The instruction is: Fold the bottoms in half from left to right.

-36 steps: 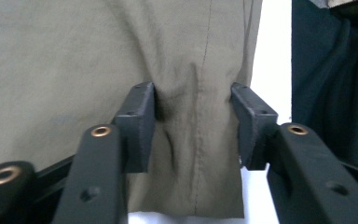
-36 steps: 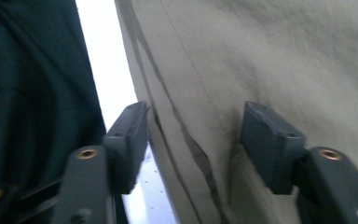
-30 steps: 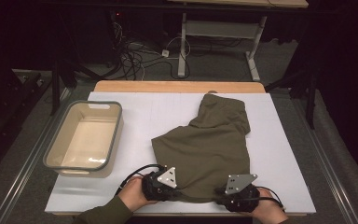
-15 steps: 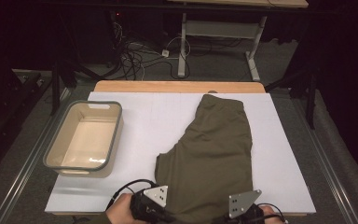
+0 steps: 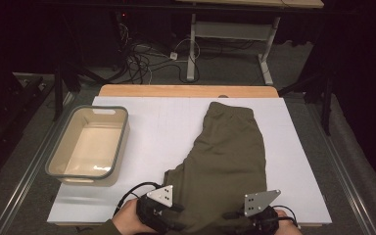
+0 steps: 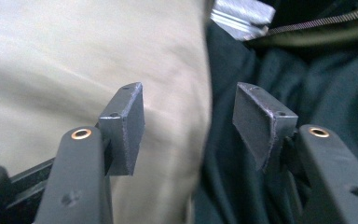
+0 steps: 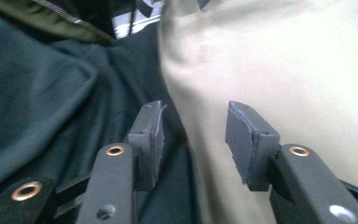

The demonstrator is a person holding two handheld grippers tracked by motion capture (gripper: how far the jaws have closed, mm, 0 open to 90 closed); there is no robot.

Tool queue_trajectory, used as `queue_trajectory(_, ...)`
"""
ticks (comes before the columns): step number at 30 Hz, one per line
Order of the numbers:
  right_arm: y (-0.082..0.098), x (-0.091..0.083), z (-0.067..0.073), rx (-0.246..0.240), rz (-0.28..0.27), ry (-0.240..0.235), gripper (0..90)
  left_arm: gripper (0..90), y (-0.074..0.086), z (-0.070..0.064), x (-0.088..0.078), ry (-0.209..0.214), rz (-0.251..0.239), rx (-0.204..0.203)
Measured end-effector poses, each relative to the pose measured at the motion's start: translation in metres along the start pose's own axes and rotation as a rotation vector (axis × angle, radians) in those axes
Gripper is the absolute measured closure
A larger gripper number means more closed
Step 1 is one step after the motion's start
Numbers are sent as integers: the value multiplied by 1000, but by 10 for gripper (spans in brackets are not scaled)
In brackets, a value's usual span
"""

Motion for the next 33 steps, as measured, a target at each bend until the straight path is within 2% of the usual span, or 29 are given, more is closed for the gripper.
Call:
queue_trajectory(2, -2, -1, -9, 18, -9, 33, 517, 375, -3, 6, -2, -32, -17, -8)
queue_trajectory(6, -5, -2, -17, 41, -14, 57, 468, 336, -13, 18, -8, -81, -54, -11)
queue_trajectory(7, -7, -2, -23, 61, -15, 72, 444, 312, -15, 21, -10, -93, -65, -13)
queue_trajectory(14, -15, -8, -42, 88, -48, 124, 443, 239, -25, 44, -18, -171, -99, -34)
queue_trajectory(23, -18, -17, -66, 132, -71, 189, 392, 138, -31, 71, -23, -240, -117, -70)
queue_trajectory(28, -19, -22, -77, 150, -79, 231, 341, 47, -35, 86, -21, -272, -112, -95)
queue_trajectory(30, -19, -24, -81, 156, -85, 246, 324, 0, -32, 91, -20, -275, -99, -112)
queue_trajectory(31, -19, -25, -82, 163, -90, 253, 323, 0, -30, 92, -20, -282, -86, -117)
queue_trajectory(33, -18, -29, -86, 171, -102, 271, 323, 0, -27, 93, -22, -304, -92, -121)
Point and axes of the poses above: each handheld gripper's, and its own axes: x roughly forward along the jaws, y roughly out of its underside, z roughly to its left, the point moved 1 cm from there along x, roughly forward along the jaws, and after that the axes turned 5 degrees about x, right-handed, at the moved point
